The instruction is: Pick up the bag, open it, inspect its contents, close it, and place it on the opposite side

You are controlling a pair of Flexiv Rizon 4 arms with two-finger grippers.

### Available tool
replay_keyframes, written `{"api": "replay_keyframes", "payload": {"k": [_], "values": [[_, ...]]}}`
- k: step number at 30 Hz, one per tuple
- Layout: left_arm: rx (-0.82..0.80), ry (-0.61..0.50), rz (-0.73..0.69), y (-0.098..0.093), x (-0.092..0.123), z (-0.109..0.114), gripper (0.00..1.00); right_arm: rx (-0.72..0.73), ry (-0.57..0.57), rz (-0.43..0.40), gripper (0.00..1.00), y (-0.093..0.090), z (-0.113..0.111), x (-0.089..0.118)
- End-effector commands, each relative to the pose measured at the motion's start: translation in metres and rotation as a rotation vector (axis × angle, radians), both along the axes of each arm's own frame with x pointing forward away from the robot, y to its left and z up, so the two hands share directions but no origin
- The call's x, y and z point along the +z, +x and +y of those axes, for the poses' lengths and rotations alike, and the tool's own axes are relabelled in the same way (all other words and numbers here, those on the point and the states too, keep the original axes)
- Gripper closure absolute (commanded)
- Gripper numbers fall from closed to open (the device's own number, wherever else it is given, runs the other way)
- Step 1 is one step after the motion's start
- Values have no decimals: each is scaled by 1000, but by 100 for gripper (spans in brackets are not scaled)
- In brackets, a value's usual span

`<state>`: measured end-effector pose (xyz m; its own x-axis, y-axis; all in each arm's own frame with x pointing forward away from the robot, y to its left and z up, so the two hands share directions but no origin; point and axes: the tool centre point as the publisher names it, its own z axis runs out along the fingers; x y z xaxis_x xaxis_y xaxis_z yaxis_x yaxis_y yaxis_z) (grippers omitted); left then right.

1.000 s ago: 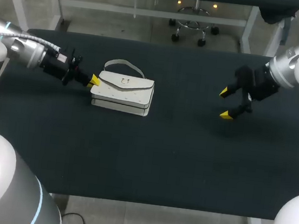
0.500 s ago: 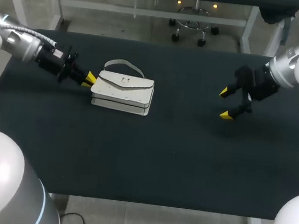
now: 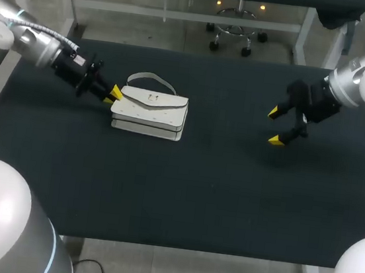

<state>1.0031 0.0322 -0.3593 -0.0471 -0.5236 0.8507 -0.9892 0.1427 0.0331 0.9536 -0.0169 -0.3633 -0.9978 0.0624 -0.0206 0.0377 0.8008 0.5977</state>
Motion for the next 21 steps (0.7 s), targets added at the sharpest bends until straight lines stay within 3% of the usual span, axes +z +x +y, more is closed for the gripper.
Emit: {"api": "replay_keyframes", "payload": {"k": [1, 6, 17, 21], "values": [[-36, 0, 29, 5, -4, 0, 77, 0, 1, -1, 0, 0, 0, 0], [-50, 4, 30, 2, -4, -3, 78, 0, 1, -1, 0, 0, 0, 0], [-55, 10, 25, -1, -2, -4, 99, 0, 1, -1, 0, 0, 0, 0], [-61, 9, 31, -4, -3, -5, 100, 0, 1, -1, 0, 0, 0, 0]]}}
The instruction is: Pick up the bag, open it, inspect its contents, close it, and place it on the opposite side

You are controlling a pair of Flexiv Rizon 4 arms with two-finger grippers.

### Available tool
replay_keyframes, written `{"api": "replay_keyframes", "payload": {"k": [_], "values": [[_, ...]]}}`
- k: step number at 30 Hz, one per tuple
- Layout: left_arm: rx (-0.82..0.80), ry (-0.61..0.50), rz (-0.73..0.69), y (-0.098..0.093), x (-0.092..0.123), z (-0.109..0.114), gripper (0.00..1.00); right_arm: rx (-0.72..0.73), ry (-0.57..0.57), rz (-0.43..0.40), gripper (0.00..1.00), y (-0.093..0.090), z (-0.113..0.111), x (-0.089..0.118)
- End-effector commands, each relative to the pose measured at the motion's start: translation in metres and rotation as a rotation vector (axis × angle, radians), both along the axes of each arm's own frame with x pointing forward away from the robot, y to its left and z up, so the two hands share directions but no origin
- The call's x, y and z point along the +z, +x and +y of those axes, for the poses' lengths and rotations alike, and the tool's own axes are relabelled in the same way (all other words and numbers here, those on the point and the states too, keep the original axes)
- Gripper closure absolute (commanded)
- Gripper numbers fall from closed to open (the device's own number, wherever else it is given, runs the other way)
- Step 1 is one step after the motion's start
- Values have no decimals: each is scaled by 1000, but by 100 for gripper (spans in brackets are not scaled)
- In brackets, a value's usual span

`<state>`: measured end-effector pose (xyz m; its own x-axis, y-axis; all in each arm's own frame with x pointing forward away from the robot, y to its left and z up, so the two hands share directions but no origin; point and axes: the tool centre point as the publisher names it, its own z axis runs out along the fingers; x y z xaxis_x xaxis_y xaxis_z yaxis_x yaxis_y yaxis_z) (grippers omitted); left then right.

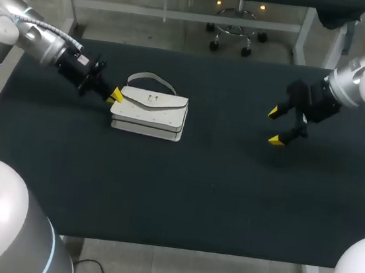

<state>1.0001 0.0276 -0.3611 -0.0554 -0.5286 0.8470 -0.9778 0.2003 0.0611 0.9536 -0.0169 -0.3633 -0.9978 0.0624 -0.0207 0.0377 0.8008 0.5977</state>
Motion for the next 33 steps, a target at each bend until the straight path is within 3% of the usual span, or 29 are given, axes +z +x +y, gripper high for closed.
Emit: {"api": "replay_keyframes", "payload": {"k": [1, 19, 33], "values": [[-2, -1, 6, -2, -2, -1, 100, 0, 1, -1, 0, 0, 0, 0], [14, -10, 13, -5, -3, -3, 100, 0, 1, -1, 0, 0, 0, 0], [38, -51, 37, -21, -12, -70, 100, 0, 1, -1, 0, 0, 0, 0]]}}
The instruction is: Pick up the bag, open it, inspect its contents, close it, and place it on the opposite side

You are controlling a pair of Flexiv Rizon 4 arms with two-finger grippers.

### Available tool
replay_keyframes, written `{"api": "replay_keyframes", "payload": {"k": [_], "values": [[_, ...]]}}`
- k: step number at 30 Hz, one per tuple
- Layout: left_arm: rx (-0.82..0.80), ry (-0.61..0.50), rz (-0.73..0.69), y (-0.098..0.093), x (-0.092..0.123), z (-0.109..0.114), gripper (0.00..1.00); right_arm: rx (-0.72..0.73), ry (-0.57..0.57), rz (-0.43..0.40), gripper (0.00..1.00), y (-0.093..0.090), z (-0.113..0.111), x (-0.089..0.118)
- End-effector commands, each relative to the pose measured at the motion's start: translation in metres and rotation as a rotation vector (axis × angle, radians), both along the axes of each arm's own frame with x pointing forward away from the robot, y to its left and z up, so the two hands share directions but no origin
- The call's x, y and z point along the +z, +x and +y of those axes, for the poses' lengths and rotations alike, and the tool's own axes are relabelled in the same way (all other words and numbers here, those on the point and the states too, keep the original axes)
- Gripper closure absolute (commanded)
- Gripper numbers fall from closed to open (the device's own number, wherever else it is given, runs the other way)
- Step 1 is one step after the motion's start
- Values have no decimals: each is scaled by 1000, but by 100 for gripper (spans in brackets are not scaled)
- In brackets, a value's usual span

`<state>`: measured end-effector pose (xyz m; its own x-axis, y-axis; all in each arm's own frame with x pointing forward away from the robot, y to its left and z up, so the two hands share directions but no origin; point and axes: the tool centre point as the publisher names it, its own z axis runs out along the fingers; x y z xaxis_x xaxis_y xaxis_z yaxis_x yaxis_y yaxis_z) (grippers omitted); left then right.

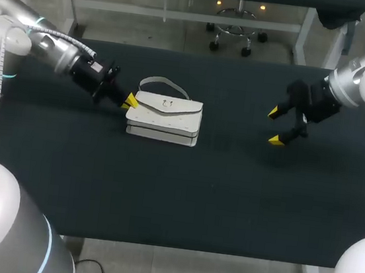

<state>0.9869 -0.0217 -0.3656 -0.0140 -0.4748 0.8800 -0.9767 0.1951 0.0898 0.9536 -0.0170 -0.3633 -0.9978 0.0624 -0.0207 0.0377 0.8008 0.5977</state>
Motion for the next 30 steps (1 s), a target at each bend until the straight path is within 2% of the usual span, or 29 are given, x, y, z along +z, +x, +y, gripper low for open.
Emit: {"api": "replay_keyframes", "payload": {"k": [1, 11, 30], "values": [[21, 15, 8, -9, -8, -23, 100, 0, 1, -1, 0, 0, 0, 0], [-23, 24, 9, -18, -5, -59, 100, 0, 1, -1, 0, 0, 0, 0], [32, 22, -31, -30, -10, -92, 100, 0, 1, -1, 0, 0, 0, 0]]}}
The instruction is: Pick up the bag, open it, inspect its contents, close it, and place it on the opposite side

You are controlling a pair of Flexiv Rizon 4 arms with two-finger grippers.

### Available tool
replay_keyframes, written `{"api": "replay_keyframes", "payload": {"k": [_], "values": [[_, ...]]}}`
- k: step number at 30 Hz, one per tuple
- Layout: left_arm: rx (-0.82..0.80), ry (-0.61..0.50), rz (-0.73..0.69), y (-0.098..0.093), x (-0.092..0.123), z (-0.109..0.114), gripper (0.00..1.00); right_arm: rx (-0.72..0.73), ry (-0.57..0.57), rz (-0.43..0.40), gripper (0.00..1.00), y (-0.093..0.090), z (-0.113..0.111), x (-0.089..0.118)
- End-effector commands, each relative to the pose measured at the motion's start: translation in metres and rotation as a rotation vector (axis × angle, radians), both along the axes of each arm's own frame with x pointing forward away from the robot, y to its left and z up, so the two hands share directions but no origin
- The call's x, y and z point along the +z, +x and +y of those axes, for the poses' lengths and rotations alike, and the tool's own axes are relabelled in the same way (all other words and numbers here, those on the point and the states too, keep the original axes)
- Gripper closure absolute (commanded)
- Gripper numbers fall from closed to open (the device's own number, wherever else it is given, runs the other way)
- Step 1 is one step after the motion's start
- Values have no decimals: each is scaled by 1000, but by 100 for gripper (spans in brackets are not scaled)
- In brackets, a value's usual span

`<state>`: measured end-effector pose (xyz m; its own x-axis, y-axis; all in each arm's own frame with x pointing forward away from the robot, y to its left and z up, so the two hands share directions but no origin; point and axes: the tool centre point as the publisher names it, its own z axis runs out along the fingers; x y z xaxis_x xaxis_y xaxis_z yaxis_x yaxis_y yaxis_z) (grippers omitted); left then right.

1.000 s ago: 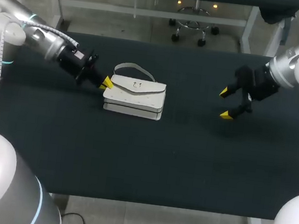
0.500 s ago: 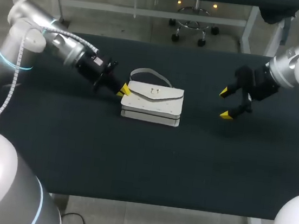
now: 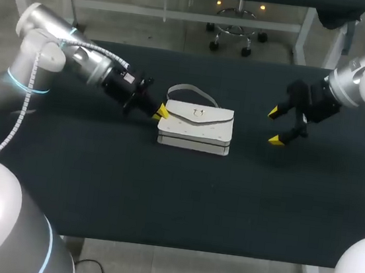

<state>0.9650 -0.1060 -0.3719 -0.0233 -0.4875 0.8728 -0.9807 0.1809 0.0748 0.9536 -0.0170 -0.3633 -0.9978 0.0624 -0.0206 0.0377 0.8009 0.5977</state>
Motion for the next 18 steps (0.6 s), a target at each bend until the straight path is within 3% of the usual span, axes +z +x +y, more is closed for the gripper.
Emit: {"api": "replay_keyframes", "payload": {"k": [1, 18], "values": [[17, 7, -13, -9, -3, -8, 100, 0, 1, -1, 0, 0, 0, 0], [71, 5, -36, -2, 0, -16, 100, 0, 1, -1, 0, 0, 0, 0]]}}
